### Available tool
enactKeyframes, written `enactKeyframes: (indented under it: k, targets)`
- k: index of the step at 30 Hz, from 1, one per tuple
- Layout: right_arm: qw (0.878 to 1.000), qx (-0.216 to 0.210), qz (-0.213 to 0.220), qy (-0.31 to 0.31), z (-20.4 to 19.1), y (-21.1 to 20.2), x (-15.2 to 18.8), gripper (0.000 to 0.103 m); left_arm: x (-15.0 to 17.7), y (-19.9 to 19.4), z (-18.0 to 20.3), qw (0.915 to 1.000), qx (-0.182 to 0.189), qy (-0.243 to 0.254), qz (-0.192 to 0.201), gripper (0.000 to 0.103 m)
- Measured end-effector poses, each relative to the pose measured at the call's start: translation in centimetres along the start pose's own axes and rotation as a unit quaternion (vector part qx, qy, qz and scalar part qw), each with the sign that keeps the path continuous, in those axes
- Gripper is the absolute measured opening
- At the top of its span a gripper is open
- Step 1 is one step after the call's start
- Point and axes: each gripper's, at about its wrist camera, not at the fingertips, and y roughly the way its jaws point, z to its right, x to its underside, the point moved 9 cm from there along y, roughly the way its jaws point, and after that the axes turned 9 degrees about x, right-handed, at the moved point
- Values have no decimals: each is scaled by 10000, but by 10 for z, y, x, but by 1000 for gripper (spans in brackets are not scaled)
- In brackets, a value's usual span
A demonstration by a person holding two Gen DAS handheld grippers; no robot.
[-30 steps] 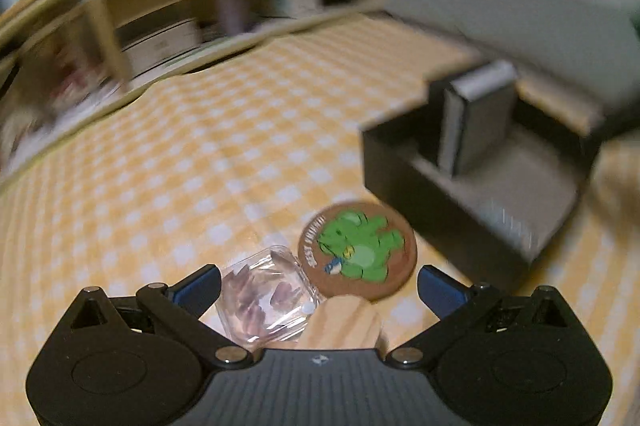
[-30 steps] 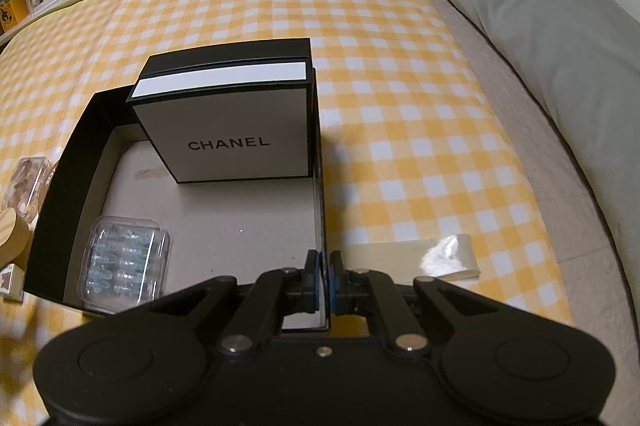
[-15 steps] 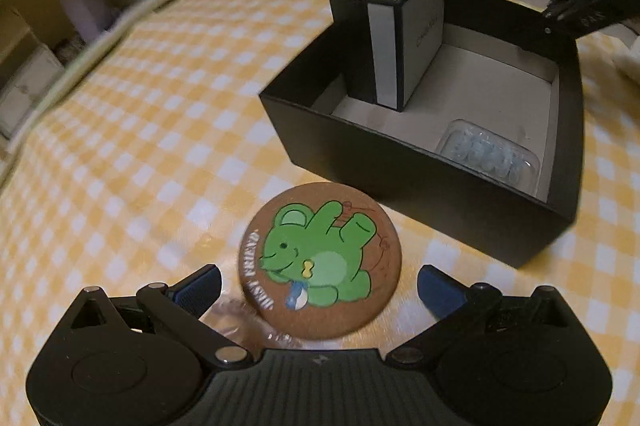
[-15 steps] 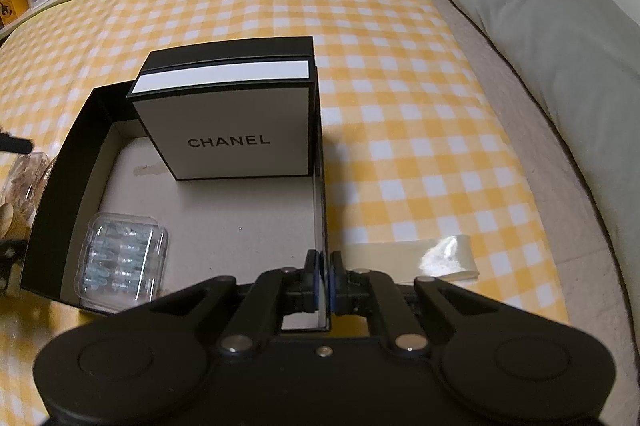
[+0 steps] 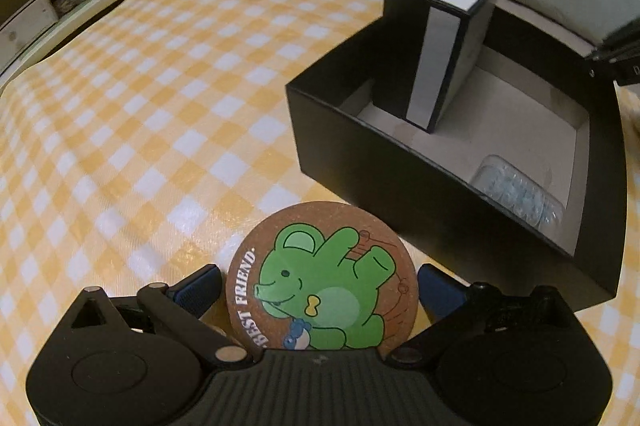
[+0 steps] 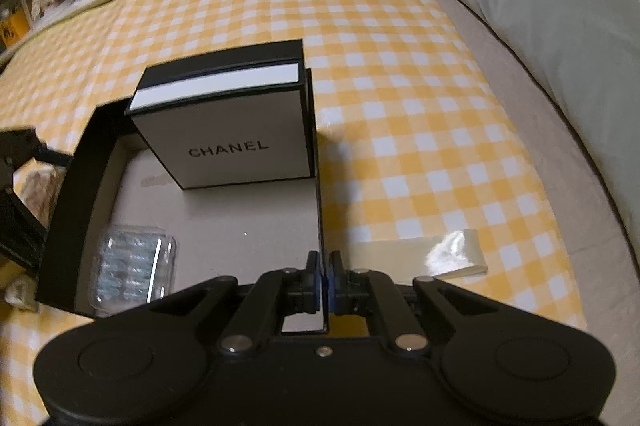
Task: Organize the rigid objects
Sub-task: 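Grasp the round frog cork coaster with the left gripper, then lower the frog coaster into the black tray and open the left gripper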
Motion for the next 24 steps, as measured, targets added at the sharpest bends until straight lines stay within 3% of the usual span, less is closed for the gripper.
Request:
enactKeyframes:
  k: [8,11,13,14,16,17,21,24]
  targets:
    - [9989,-225,4,409,5,-6,0,7,2,-21,-6,9936,-743,-707,464,99]
    - [9967,-330,18,737,12,-6,-4,13,-2,-40,-6,9875,-740,-1115,830,99]
    - [9952,-326,65,918,16,-5,-7,23,-7,-54,-4,9832,-726,-1287,1074,99]
    - [9945,-305,85,994,18,-4,-9,23,-10,-61,-2,9809,-713,-1354,1200,99]
    - [9933,-412,98,1071,16,-4,-11,9,-17,-77,4,9765,-680,-1446,1447,99]
    - [9931,-493,93,1057,13,-5,-11,7,-21,-82,8,9748,-663,-1476,1537,99]
    - [9974,-257,196,638,4,-8,-13,5,-35,-99,32,9714,-589,-1485,1758,99]
    - [9980,-207,216,549,4,-9,-13,4,-48,-96,53,9736,-443,-1403,1747,99]
